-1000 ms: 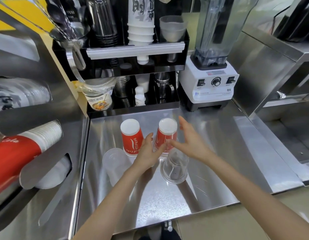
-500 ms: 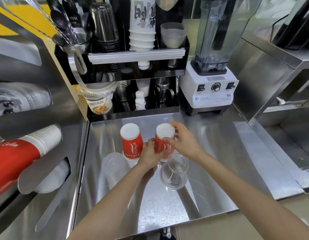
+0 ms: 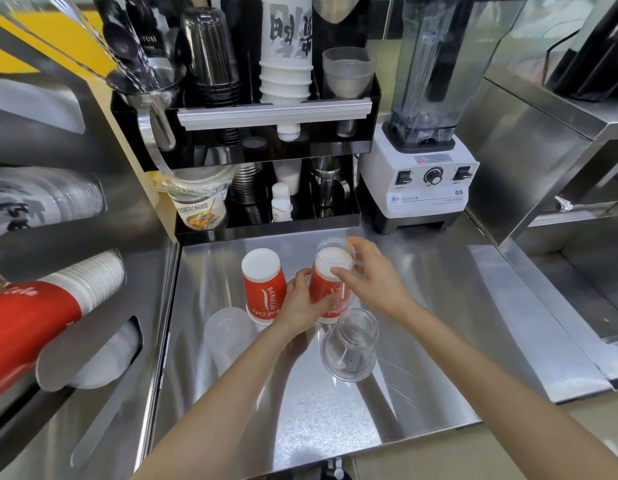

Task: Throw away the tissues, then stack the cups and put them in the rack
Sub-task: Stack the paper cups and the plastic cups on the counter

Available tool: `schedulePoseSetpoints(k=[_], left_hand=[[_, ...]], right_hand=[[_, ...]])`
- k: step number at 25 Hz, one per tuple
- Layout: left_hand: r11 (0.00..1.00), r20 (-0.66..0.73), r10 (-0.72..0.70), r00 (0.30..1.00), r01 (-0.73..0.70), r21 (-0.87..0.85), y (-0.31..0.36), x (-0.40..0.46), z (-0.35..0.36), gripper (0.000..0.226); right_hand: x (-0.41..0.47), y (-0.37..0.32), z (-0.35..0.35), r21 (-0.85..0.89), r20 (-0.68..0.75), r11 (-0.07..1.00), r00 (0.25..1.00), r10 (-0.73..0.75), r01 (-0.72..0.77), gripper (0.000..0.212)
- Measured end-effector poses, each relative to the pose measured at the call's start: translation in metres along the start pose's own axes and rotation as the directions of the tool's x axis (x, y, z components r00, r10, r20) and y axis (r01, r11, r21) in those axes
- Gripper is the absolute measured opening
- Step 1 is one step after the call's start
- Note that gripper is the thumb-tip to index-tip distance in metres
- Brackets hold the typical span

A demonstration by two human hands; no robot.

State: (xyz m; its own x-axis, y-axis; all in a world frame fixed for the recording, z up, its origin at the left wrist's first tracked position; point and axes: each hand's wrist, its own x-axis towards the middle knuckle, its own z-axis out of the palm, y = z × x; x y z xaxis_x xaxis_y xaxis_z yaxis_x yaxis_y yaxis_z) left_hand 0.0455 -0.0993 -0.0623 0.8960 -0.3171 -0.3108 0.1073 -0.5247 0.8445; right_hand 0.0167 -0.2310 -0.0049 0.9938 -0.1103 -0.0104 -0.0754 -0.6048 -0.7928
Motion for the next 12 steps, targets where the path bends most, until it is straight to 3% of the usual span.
schedulePoseSetpoints(k=[3,8,12], left_hand=[[0.994,-0.078,0.106,0.991,-0.107,-0.006,0.018,-0.01,-0.006,0.067],[0.945,-0.238,0.321,0.917,-0.325,0.023,0.054,-0.044,-0.017,0.065],[0.928,-0.19,0.373,0.908,-0.369,0.056,0.04,-0.072,-0.009,0.061]], right_hand=[[-0.008,-0.013,-0.018,0.042,-0.046,0.998,0.997,-0.054,0.056,0.055],[-0.033,-0.047,-0.06,0.034,-0.172,0.984,0.971,-0.166,0.175,0.055],[-0.061,-0.047,-0.066,0.008,-0.134,0.988,0.979,-0.152,0.154,0.056]])
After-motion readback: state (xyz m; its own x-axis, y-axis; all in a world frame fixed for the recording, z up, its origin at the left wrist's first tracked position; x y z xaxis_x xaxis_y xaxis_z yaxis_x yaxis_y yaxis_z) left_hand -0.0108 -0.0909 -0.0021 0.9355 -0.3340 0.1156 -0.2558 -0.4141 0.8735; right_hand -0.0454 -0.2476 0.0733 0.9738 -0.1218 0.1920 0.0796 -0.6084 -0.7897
